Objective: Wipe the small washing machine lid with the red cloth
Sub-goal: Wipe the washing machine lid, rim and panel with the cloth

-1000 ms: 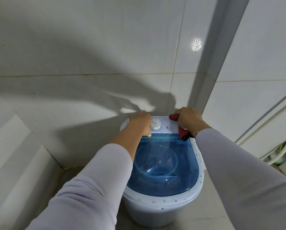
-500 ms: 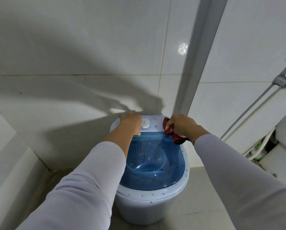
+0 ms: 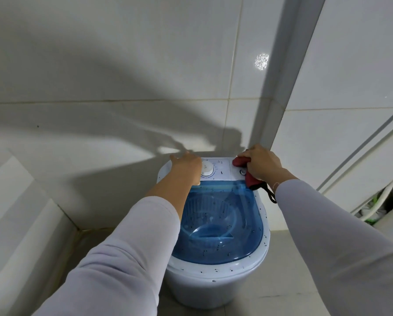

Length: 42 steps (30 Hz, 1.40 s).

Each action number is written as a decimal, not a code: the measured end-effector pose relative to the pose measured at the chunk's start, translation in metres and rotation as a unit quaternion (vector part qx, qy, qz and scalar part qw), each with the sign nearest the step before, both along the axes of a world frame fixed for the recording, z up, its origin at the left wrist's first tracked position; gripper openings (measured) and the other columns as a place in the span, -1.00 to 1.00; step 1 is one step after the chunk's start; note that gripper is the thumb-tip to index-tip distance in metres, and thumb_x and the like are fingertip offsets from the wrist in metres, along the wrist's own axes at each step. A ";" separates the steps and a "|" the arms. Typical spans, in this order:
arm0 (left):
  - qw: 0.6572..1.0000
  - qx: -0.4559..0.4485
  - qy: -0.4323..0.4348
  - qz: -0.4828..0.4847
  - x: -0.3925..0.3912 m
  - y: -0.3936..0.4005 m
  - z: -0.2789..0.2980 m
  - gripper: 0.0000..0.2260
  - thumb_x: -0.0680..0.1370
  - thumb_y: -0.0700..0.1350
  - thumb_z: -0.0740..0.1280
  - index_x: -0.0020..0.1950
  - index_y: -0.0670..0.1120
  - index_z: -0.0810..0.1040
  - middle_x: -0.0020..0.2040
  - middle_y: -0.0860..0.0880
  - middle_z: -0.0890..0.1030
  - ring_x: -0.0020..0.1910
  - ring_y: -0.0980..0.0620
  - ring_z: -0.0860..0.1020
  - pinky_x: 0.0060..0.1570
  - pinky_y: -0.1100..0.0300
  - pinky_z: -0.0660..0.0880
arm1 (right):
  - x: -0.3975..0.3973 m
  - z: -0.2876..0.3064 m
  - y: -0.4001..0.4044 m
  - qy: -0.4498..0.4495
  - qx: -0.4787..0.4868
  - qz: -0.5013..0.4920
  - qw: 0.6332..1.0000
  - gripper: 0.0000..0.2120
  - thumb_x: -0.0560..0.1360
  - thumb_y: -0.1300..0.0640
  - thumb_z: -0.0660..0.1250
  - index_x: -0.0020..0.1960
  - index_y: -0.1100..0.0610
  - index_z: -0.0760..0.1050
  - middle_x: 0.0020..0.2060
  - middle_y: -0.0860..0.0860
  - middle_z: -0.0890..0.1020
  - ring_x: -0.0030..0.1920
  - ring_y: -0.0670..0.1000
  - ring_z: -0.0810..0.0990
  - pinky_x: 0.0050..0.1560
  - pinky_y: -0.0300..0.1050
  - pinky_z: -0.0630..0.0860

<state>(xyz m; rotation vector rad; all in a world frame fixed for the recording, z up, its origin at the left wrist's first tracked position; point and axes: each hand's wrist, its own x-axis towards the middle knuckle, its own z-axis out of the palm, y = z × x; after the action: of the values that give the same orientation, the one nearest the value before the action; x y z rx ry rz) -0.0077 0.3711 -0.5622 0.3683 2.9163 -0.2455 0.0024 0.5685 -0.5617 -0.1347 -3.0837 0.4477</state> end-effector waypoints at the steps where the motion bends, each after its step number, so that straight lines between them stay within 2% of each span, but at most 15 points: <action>1: 1.000 -0.003 -0.001 0.000 -0.001 0.000 0.000 -0.47 0.50 -0.04 0.42 0.42 -0.12 0.35 0.34 -0.09 0.46 0.34 -0.10 0.42 0.37 -0.21 0.26 | -0.001 -0.003 0.000 -0.010 -0.013 -0.003 1.000 -0.60 0.49 0.24 0.20 0.23 -0.11 0.53 0.16 -0.01 0.51 0.19 0.14 0.52 0.00 -0.12 0.37; 3: 1.000 -0.004 -0.002 -0.001 -0.002 0.000 -0.001 -0.47 0.50 -0.04 0.42 0.41 -0.12 0.35 0.33 -0.08 0.47 0.34 -0.10 0.42 0.37 -0.22 0.26 | -0.001 -0.004 0.002 -0.026 -0.037 -0.012 0.999 -0.61 0.50 0.20 0.21 0.23 -0.13 0.53 0.13 -0.02 0.56 0.12 0.12 0.54 -0.05 -0.13 0.38; 6: 1.000 -0.004 -0.006 0.001 -0.002 0.000 -0.001 -0.46 0.49 -0.02 0.42 0.41 -0.12 0.35 0.33 -0.09 0.46 0.35 -0.10 0.41 0.36 -0.21 0.27 | 0.003 -0.001 0.003 -0.049 -0.009 -0.013 0.999 -0.61 0.52 0.19 0.16 0.25 -0.14 0.52 0.15 0.01 0.58 0.07 0.11 0.54 -0.05 -0.13 0.41; 9: 1.000 -0.007 -0.002 0.000 -0.001 0.001 -0.001 -0.47 0.51 -0.02 0.41 0.41 -0.12 0.34 0.34 -0.10 0.45 0.35 -0.10 0.39 0.37 -0.21 0.27 | 0.009 -0.001 0.005 -0.061 0.007 -0.021 0.998 -0.63 0.49 0.18 0.18 0.23 -0.07 0.55 0.12 0.06 0.60 0.09 0.13 0.55 -0.06 -0.11 0.42; 13: 1.000 0.013 -0.012 0.006 0.001 -0.002 -0.003 -0.44 0.53 -0.04 0.39 0.47 -0.12 0.29 0.39 -0.11 0.39 0.40 -0.11 0.35 0.39 -0.26 0.20 | 0.017 -0.002 0.005 -0.072 0.011 -0.036 0.997 -0.70 0.50 0.13 0.19 0.17 0.02 0.58 0.04 0.08 0.62 -0.09 0.10 0.51 -0.14 -0.11 0.40; 17: 0.999 0.041 -0.016 0.006 0.004 -0.006 -0.006 -0.41 0.53 -0.05 0.37 0.51 -0.11 0.23 0.45 -0.09 0.32 0.47 -0.09 0.25 0.38 -0.31 0.16 | 0.024 -0.002 0.005 -0.089 0.028 -0.051 0.994 -0.75 0.51 0.13 0.22 0.14 0.11 0.56 -0.10 0.07 0.54 -0.14 0.11 0.49 -0.17 -0.10 0.39; 19: 0.999 0.048 -0.018 0.000 0.005 -0.008 -0.008 -0.41 0.54 -0.05 0.35 0.52 -0.10 0.21 0.48 -0.07 0.29 0.51 -0.08 0.18 0.37 -0.34 0.14 | 0.027 -0.002 0.006 -0.094 0.031 -0.059 0.993 -0.76 0.52 0.08 0.24 0.10 0.16 0.55 -0.12 0.07 0.52 -0.14 0.11 0.49 -0.19 -0.09 0.38; 21: 0.999 0.050 -0.019 -0.001 0.005 -0.009 -0.009 -0.38 0.55 -0.06 0.35 0.54 -0.09 0.18 0.51 -0.06 0.25 0.54 -0.08 0.11 0.37 -0.38 0.10 | 0.030 -0.001 0.007 -0.096 0.020 -0.064 0.993 -0.68 0.54 -0.05 0.22 0.04 0.18 0.56 -0.15 0.08 0.53 -0.14 0.12 0.50 -0.20 -0.09 0.37; 23: 0.999 0.047 -0.014 -0.001 0.005 -0.008 -0.010 -0.39 0.55 -0.06 0.35 0.54 -0.10 0.19 0.51 -0.06 0.25 0.55 -0.08 0.10 0.37 -0.39 0.10 | 0.034 -0.001 0.006 -0.102 0.019 -0.063 0.993 -0.63 0.53 -0.13 0.21 0.02 0.16 0.58 -0.14 0.08 0.56 -0.15 0.11 0.51 -0.22 -0.09 0.37; 28: 0.998 0.057 0.011 0.006 0.010 -0.008 -0.011 -0.42 0.53 -0.06 0.38 0.50 -0.12 0.26 0.51 -0.06 0.22 0.54 -0.07 0.11 0.40 -0.35 0.12 | 0.042 0.000 0.002 -0.105 0.052 -0.051 0.992 -0.68 0.51 -0.09 0.27 0.12 0.09 0.59 -0.01 0.09 0.62 -0.12 0.10 0.53 -0.17 -0.10 0.41; 33: 0.995 0.093 0.037 0.021 0.021 -0.014 -0.013 -0.31 0.54 -0.02 0.37 0.56 -0.14 0.11 0.57 -0.06 0.09 0.57 -0.06 -0.01 0.43 -0.32 0.08 | 0.052 0.000 0.000 -0.110 0.032 -0.058 0.992 -0.55 0.48 -0.21 0.26 0.15 0.11 0.58 0.00 0.10 0.63 -0.09 0.11 0.56 -0.14 -0.10 0.44; 38: 0.989 0.136 0.024 0.048 0.033 -0.019 -0.013 -0.35 0.58 0.06 0.27 0.57 -0.12 0.06 0.56 -0.07 0.11 0.56 -0.05 0.05 0.44 -0.32 0.04 | 0.067 0.000 0.000 -0.104 0.028 -0.054 0.993 -0.53 0.49 -0.22 0.24 0.18 0.11 0.56 0.00 0.09 0.64 -0.10 0.10 0.55 -0.12 -0.09 0.45; 42: 0.988 0.145 0.012 0.049 0.045 -0.020 -0.008 -0.28 0.53 0.18 0.30 0.56 -0.09 0.08 0.55 -0.07 0.12 0.55 -0.05 0.07 0.43 -0.34 0.05 | 0.082 0.000 0.001 -0.108 0.024 -0.055 0.992 -0.55 0.49 -0.21 0.24 0.14 0.11 0.58 -0.01 0.10 0.63 -0.10 0.10 0.54 -0.13 -0.09 0.43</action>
<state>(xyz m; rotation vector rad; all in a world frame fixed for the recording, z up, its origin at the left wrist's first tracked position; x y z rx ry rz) 0.0378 0.3506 -0.5697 0.2620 2.9860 0.1919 0.0842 0.5692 -0.5616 -0.3748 -3.2710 0.3772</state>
